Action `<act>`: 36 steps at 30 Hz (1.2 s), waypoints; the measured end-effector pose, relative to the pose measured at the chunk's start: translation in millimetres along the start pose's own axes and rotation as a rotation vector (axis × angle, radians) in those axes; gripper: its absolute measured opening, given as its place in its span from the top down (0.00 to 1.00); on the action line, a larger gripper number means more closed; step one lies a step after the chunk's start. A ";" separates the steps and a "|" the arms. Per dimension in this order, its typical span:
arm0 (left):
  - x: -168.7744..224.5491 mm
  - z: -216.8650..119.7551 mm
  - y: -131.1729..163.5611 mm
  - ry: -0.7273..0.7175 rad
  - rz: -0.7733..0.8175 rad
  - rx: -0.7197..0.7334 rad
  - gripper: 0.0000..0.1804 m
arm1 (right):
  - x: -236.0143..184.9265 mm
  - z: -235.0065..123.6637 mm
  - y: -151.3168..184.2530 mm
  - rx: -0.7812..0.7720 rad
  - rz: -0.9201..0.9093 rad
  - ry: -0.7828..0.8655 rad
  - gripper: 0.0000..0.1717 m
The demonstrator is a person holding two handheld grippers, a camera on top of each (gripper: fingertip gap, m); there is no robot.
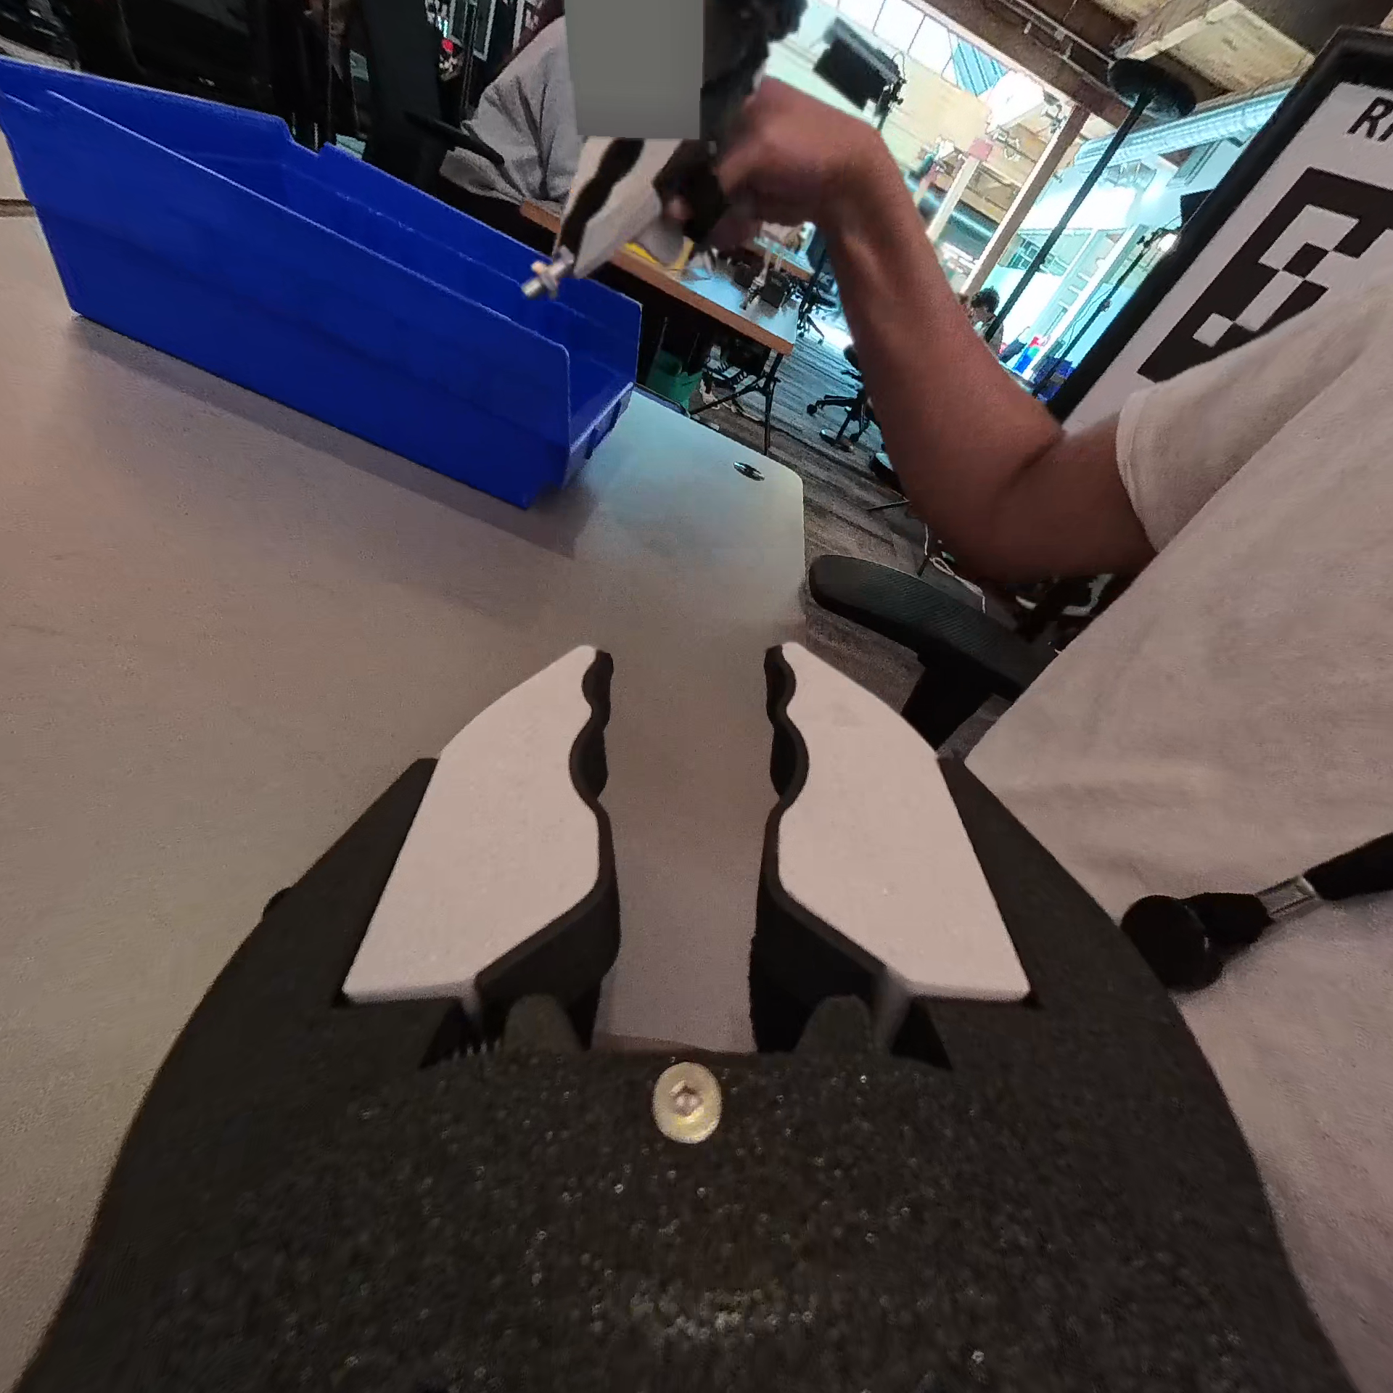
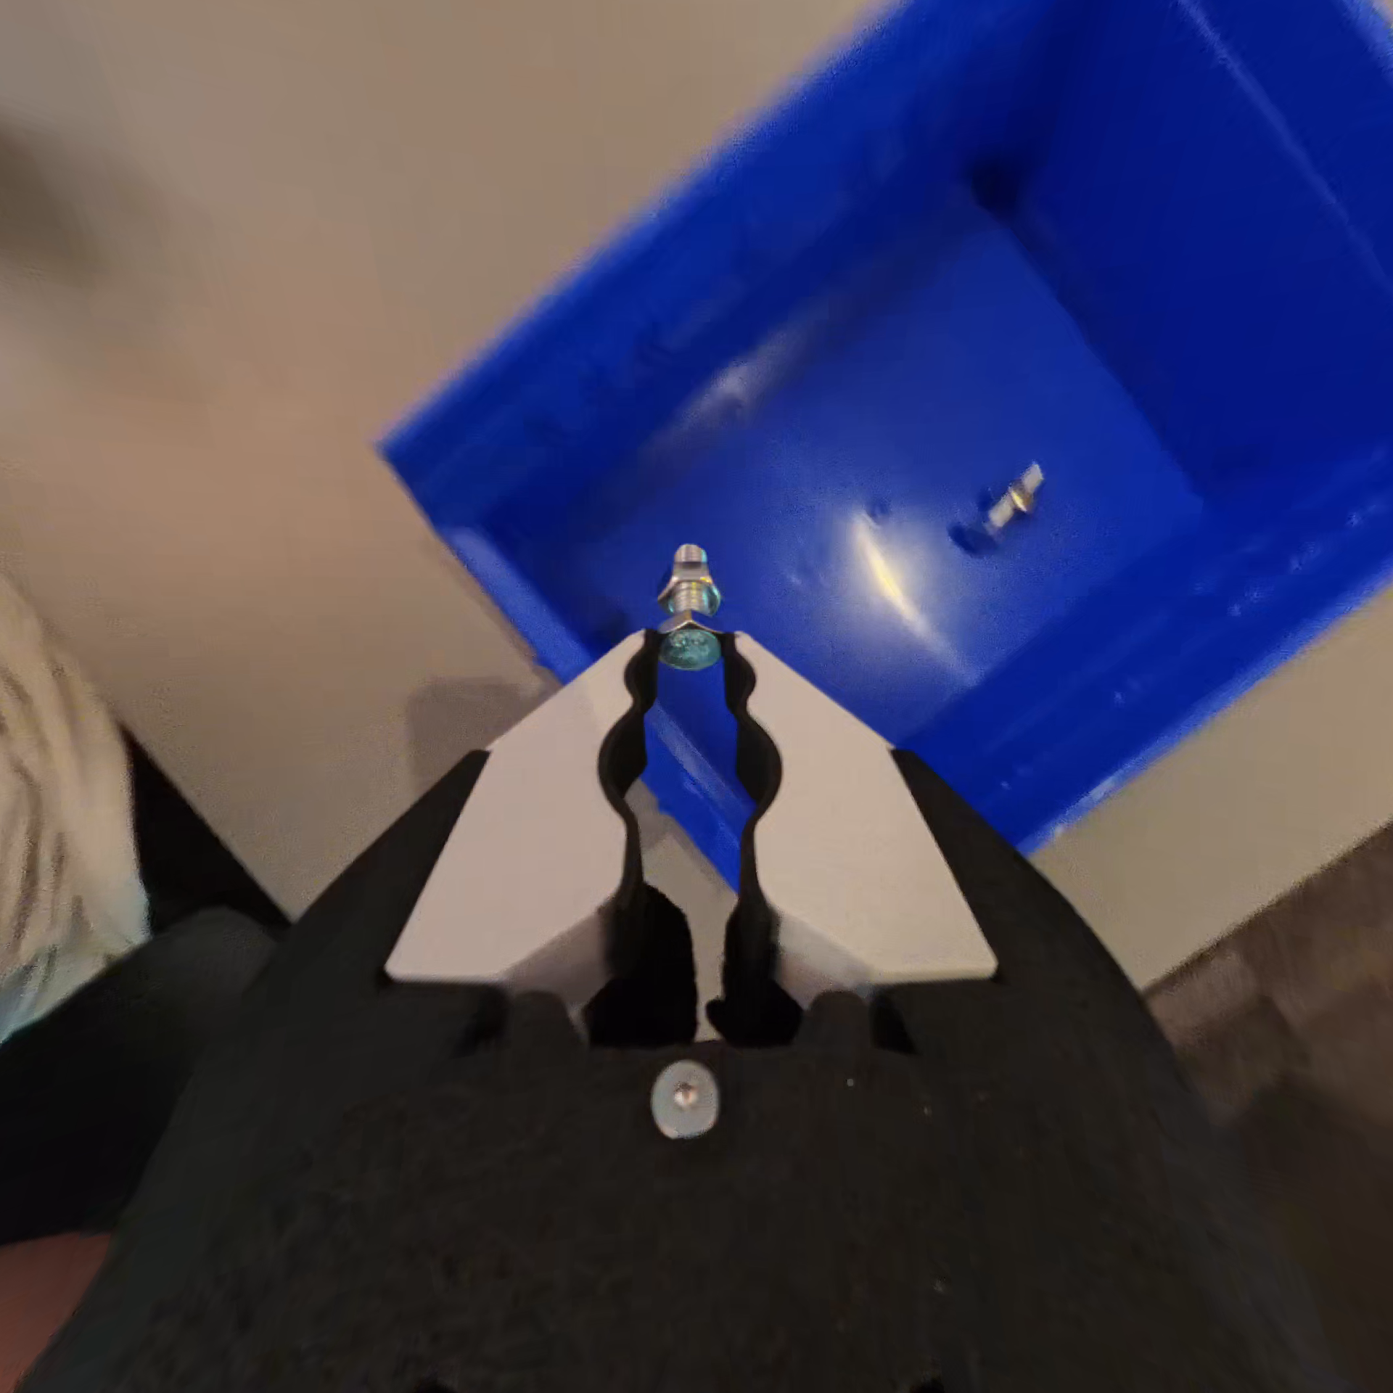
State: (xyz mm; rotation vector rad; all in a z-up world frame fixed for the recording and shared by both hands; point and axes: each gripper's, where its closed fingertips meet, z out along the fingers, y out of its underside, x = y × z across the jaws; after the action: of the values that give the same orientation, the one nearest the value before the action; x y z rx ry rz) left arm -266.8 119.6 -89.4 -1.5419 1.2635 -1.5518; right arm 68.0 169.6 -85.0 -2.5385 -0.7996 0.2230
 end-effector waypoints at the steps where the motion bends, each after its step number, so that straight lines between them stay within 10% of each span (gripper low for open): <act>1: 0.5 1.3 2.2 0.004 0.000 -0.012 0.78 | 11.3 9.5 10.2 -0.055 0.020 -0.018 0.90; 12: -2.4 7.1 15.4 0.001 -0.009 -0.083 0.78 | -8.5 97.4 17.6 -0.287 -0.075 -0.320 0.90; 16: -6.0 5.4 14.9 -0.015 -0.011 -0.080 0.78 | 16.9 99.7 51.8 -0.570 -0.101 -0.184 0.89; 22: -5.5 3.8 12.7 -0.041 0.031 -0.065 0.77 | 22.6 97.3 44.1 -0.507 -0.100 -0.080 0.76; 29: -26.8 -1.3 18.1 -0.227 0.187 -0.104 0.70 | -61.3 28.8 -37.3 0.179 -0.091 0.055 0.74; 36: -0.9 1.5 2.9 -0.095 0.176 -0.048 0.68 | -321.6 33.3 -72.4 0.640 -0.110 -0.854 0.76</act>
State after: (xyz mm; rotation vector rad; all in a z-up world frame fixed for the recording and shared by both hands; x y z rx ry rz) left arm -265.7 119.1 -92.6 -1.4726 1.3527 -1.3314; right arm -240.5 49.4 -75.0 -1.7336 -0.9473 1.3416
